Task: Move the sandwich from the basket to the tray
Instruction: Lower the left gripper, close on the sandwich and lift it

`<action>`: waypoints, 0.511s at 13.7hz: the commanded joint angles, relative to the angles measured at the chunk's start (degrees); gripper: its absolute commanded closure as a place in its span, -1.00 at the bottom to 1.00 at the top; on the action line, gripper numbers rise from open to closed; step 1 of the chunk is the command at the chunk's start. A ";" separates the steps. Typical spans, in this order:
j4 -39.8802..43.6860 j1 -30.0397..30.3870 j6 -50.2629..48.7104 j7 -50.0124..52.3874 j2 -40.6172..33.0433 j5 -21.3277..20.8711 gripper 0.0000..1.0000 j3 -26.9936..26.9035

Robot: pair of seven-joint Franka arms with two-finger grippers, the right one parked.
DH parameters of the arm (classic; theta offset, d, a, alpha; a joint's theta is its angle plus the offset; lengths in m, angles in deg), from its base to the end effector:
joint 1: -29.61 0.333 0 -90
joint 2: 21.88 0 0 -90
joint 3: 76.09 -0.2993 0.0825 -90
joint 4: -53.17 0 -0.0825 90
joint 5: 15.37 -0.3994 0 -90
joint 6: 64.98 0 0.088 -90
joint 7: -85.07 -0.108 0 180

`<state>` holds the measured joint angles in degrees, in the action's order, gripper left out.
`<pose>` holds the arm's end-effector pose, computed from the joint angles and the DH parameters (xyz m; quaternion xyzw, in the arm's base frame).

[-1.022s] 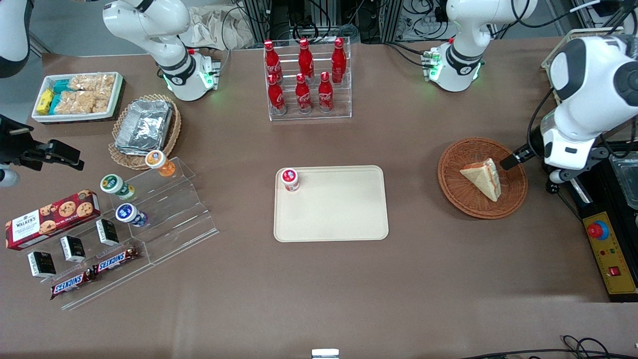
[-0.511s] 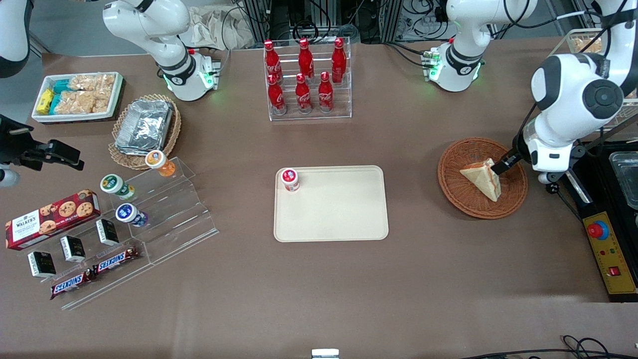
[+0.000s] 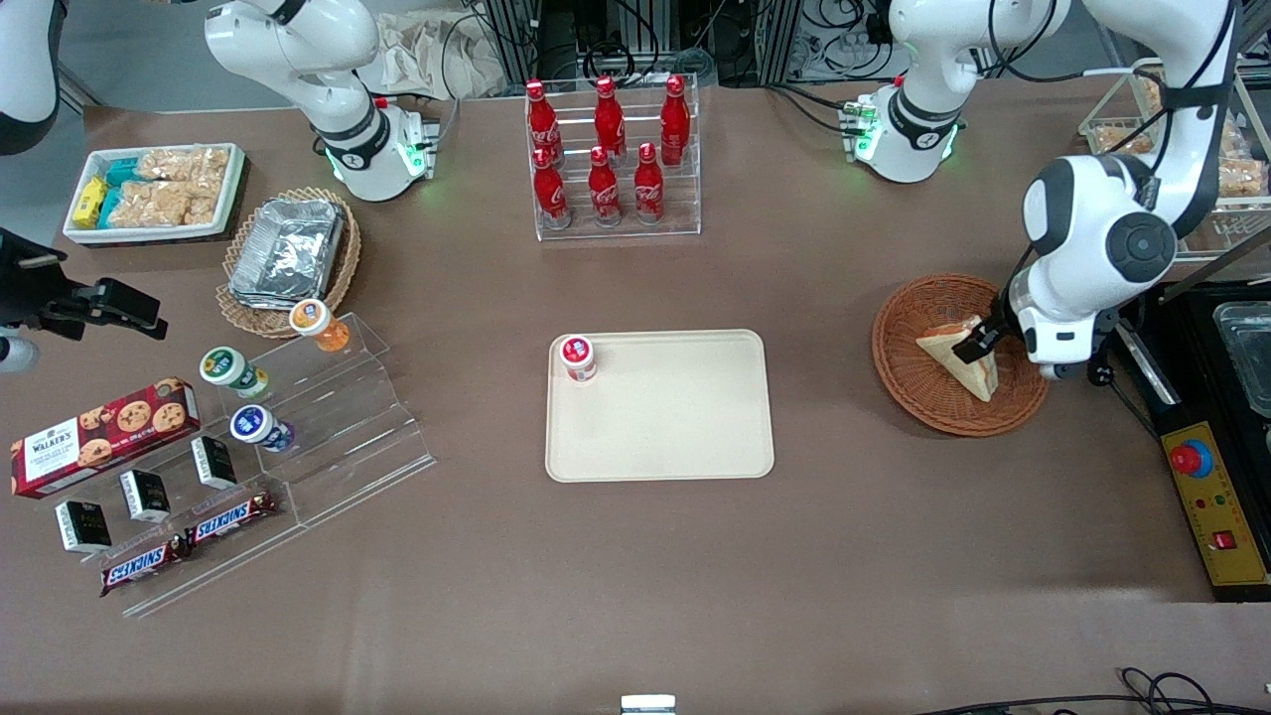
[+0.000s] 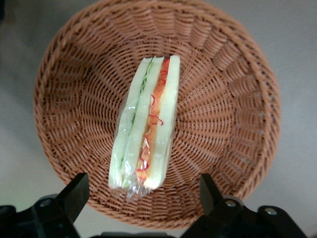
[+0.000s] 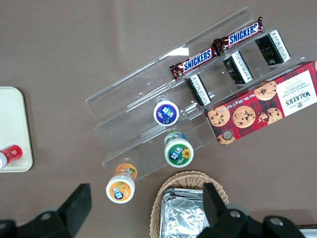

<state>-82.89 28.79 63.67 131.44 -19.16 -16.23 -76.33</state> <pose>0.4895 -0.0045 0.2602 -0.9196 -0.3827 0.0788 0.0402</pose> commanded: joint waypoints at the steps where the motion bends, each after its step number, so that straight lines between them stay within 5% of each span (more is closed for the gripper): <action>1: -0.88 0.11 4.84 3.38 3.69 -0.19 -1.00 0.24; 5: -0.70 0.11 8.36 4.96 7.91 -0.19 -1.00 0.16; 6: -0.53 0.11 8.54 4.96 8.18 -0.19 -0.95 0.16; 7: -0.44 0.20 8.54 5.40 8.18 -0.19 -0.69 0.16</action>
<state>-82.85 28.83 68.81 132.59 -11.16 -15.91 -76.41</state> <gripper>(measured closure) 0.026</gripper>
